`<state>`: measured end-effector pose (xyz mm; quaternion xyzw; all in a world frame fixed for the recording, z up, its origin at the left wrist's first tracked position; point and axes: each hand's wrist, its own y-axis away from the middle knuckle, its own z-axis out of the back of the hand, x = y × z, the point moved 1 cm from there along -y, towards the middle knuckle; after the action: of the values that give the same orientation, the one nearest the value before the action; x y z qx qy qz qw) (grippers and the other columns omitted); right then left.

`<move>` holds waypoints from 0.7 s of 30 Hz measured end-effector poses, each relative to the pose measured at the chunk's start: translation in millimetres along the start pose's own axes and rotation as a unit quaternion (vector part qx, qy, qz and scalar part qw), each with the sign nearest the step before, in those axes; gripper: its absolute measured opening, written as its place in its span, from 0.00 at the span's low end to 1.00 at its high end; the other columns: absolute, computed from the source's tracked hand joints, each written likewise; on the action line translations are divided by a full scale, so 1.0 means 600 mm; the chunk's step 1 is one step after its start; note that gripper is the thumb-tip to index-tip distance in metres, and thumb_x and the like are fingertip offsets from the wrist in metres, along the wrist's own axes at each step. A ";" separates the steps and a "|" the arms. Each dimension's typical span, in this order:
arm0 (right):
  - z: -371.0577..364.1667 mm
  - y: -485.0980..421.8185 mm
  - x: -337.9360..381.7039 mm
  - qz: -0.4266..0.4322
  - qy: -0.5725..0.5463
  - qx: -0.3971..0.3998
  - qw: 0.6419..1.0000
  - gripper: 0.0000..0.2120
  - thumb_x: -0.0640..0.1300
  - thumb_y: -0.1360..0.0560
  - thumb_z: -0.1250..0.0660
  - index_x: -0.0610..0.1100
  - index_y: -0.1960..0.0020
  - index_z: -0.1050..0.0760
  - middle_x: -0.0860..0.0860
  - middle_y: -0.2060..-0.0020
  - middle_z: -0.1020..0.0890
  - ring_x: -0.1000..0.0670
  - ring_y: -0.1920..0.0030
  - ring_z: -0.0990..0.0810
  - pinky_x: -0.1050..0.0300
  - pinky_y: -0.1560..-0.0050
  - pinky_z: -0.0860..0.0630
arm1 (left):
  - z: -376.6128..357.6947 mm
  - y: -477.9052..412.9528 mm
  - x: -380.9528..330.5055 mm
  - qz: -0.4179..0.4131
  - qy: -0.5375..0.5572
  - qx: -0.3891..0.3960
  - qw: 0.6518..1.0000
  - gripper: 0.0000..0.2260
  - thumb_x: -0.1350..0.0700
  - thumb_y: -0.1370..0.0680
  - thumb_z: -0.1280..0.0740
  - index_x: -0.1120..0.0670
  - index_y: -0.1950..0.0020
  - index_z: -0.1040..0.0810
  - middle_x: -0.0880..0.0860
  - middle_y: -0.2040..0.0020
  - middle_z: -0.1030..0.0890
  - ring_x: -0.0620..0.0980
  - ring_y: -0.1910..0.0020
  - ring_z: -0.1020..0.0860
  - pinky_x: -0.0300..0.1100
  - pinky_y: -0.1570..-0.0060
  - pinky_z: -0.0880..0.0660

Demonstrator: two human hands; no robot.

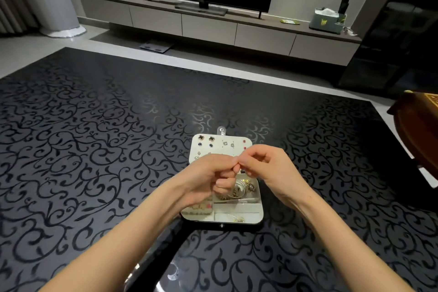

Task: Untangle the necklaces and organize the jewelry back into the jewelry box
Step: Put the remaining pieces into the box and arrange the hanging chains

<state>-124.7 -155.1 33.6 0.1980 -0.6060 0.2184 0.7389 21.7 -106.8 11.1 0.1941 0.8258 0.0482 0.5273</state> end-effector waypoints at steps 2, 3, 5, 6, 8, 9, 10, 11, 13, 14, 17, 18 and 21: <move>-0.002 -0.011 0.000 0.005 0.027 0.015 1.000 0.09 0.41 0.25 0.34 0.40 0.61 0.21 0.42 0.64 0.22 0.51 0.66 0.32 0.61 0.64 0.33 | 0.004 -0.008 -0.004 0.016 0.059 0.000 0.998 0.09 0.58 0.26 0.38 0.57 0.67 0.29 0.47 0.75 0.38 0.42 0.78 0.39 0.31 0.78 0.44; -0.005 -0.017 -0.001 0.007 0.042 0.021 0.999 0.10 0.43 0.24 0.36 0.40 0.62 0.21 0.42 0.65 0.24 0.52 0.67 0.33 0.62 0.64 0.34 | 0.006 -0.012 -0.007 0.024 0.075 -0.005 0.997 0.09 0.58 0.27 0.38 0.57 0.68 0.29 0.47 0.75 0.38 0.41 0.79 0.39 0.31 0.79 0.44; -0.013 -0.029 -0.005 0.001 0.043 0.033 0.999 0.13 0.44 0.22 0.38 0.41 0.62 0.23 0.43 0.66 0.28 0.53 0.67 0.35 0.63 0.65 0.35 | 0.012 -0.019 -0.011 0.036 0.095 -0.020 0.995 0.09 0.58 0.28 0.38 0.56 0.69 0.30 0.47 0.75 0.39 0.41 0.80 0.39 0.31 0.79 0.46; -0.016 -0.035 -0.008 -0.006 0.021 0.040 0.999 0.14 0.44 0.21 0.39 0.41 0.63 0.23 0.44 0.67 0.31 0.53 0.67 0.36 0.62 0.64 0.36 | 0.015 -0.023 -0.012 0.043 0.103 -0.026 0.993 0.09 0.58 0.28 0.38 0.56 0.69 0.30 0.47 0.75 0.40 0.41 0.80 0.40 0.31 0.78 0.47; -0.019 -0.046 -0.017 -0.035 -0.038 0.052 0.997 0.15 0.43 0.21 0.41 0.39 0.63 0.25 0.45 0.70 0.34 0.52 0.68 0.38 0.60 0.65 0.38 | 0.019 -0.029 -0.012 0.056 0.107 -0.039 0.992 0.10 0.59 0.27 0.39 0.56 0.69 0.31 0.48 0.75 0.40 0.41 0.80 0.40 0.31 0.78 0.48; -0.020 -0.051 -0.020 -0.052 -0.068 0.057 0.995 0.15 0.42 0.20 0.41 0.37 0.64 0.26 0.48 0.72 0.35 0.53 0.69 0.39 0.61 0.66 0.39 | 0.021 -0.031 -0.012 0.061 0.106 -0.046 0.991 0.11 0.60 0.25 0.40 0.56 0.69 0.32 0.48 0.75 0.40 0.41 0.80 0.40 0.31 0.78 0.48; -0.023 -0.056 -0.024 -0.070 -0.101 0.062 0.990 0.16 0.41 0.20 0.42 0.36 0.64 0.27 0.50 0.74 0.35 0.54 0.70 0.39 0.63 0.68 0.40 | 0.024 -0.034 -0.011 0.064 0.105 -0.053 0.991 0.12 0.60 0.24 0.41 0.57 0.68 0.32 0.48 0.76 0.39 0.41 0.80 0.40 0.31 0.78 0.48; -0.025 -0.060 -0.027 -0.088 -0.139 0.063 0.984 0.16 0.40 0.20 0.43 0.35 0.64 0.27 0.51 0.75 0.34 0.55 0.72 0.39 0.64 0.70 0.40 | 0.024 -0.035 -0.012 0.065 0.104 -0.059 0.991 0.13 0.60 0.23 0.41 0.57 0.68 0.32 0.47 0.76 0.39 0.41 0.81 0.40 0.31 0.78 0.48; -0.030 -0.066 -0.030 -0.121 -0.215 0.062 0.967 0.16 0.40 0.21 0.43 0.34 0.64 0.28 0.51 0.75 0.34 0.55 0.73 0.38 0.63 0.71 0.40 | 0.026 -0.038 -0.014 0.063 0.110 -0.070 0.989 0.15 0.60 0.23 0.41 0.57 0.70 0.30 0.47 0.76 0.39 0.41 0.81 0.40 0.31 0.78 0.48; -0.032 -0.070 -0.033 -0.137 -0.246 0.059 0.958 0.15 0.40 0.21 0.43 0.34 0.64 0.28 0.50 0.75 0.34 0.55 0.74 0.37 0.63 0.71 0.39 | 0.028 -0.040 -0.015 0.065 0.121 -0.071 0.988 0.17 0.60 0.23 0.41 0.57 0.72 0.29 0.47 0.77 0.39 0.41 0.81 0.40 0.31 0.78 0.49; -0.031 -0.076 -0.039 -0.166 -0.303 0.052 0.937 0.15 0.40 0.22 0.42 0.34 0.64 0.28 0.49 0.74 0.34 0.55 0.74 0.37 0.63 0.73 0.37 | 0.028 -0.044 -0.016 0.083 0.164 -0.067 0.981 0.21 0.60 0.22 0.42 0.59 0.75 0.26 0.48 0.77 0.39 0.41 0.82 0.40 0.30 0.81 0.47; -0.031 -0.077 -0.042 -0.169 -0.308 0.051 0.935 0.15 0.40 0.22 0.42 0.34 0.64 0.28 0.49 0.73 0.34 0.54 0.73 0.37 0.63 0.73 0.37 | 0.028 -0.045 -0.016 0.088 0.173 -0.067 0.979 0.21 0.60 0.22 0.43 0.59 0.75 0.25 0.48 0.77 0.38 0.41 0.82 0.40 0.30 0.82 0.46; -0.034 -0.082 -0.048 -0.169 -0.308 0.049 0.935 0.15 0.40 0.21 0.42 0.35 0.64 0.28 0.48 0.72 0.34 0.54 0.72 0.37 0.63 0.73 0.36 | 0.032 -0.049 -0.015 0.094 0.189 -0.077 0.974 0.21 0.61 0.22 0.43 0.60 0.74 0.26 0.49 0.77 0.38 0.41 0.82 0.40 0.30 0.83 0.46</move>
<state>-85.6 -186.7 0.0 0.3913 -0.7497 0.0479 0.5316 34.3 -139.5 2.1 0.2170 0.8824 0.1968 0.3681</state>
